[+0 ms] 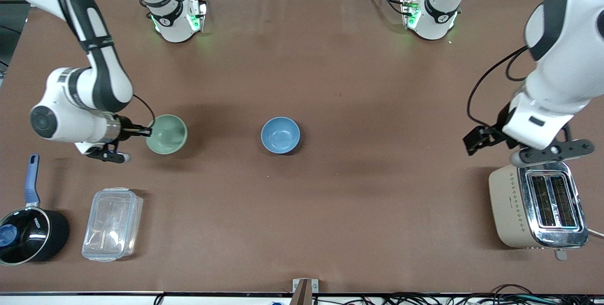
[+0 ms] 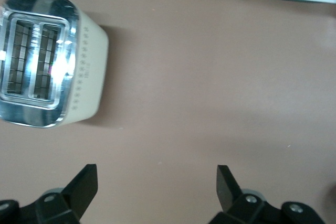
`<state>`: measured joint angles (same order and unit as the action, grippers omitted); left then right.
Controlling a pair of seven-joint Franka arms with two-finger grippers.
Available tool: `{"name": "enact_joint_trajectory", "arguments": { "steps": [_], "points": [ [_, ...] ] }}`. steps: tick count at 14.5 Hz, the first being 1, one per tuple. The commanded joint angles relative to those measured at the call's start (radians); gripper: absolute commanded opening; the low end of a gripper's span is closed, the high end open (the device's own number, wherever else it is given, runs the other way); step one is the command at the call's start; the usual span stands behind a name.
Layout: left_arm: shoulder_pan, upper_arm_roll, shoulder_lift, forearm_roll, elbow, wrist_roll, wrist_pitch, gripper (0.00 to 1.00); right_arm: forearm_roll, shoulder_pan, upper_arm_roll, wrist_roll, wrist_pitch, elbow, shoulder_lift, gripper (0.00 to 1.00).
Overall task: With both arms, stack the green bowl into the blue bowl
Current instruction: 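Carry the green bowl with the right gripper over the blue bowl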
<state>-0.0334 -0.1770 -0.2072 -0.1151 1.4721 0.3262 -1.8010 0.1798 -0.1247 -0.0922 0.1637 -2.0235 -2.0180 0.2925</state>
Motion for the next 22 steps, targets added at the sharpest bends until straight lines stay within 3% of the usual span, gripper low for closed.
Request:
{"name": "enact_joint_trajectory", "arguments": {
  "steps": [1,6,8,13,22],
  "points": [
    [0.03,-0.01,0.069,0.002,0.033,-0.067,0.047,1.0,0.094,-0.091,-0.008,0.127,0.019,0.051,-0.01,0.0],
    [0.035,0.01,0.144,0.012,0.069,-0.142,0.091,1.0,0.24,-0.266,-0.008,0.319,0.005,0.136,0.014,0.0],
    [0.018,0.071,0.192,0.037,0.114,-0.188,0.101,1.0,0.299,-0.329,-0.009,0.323,-0.006,0.134,0.022,0.0],
    [-0.008,0.146,0.256,0.083,0.149,-0.243,0.176,1.0,0.308,-0.426,-0.008,0.335,-0.124,0.133,0.095,0.0],
    [-0.008,0.149,0.262,0.083,0.146,-0.24,0.196,1.0,0.369,-0.504,-0.008,0.333,-0.259,0.133,0.182,0.0]
  ]
}}
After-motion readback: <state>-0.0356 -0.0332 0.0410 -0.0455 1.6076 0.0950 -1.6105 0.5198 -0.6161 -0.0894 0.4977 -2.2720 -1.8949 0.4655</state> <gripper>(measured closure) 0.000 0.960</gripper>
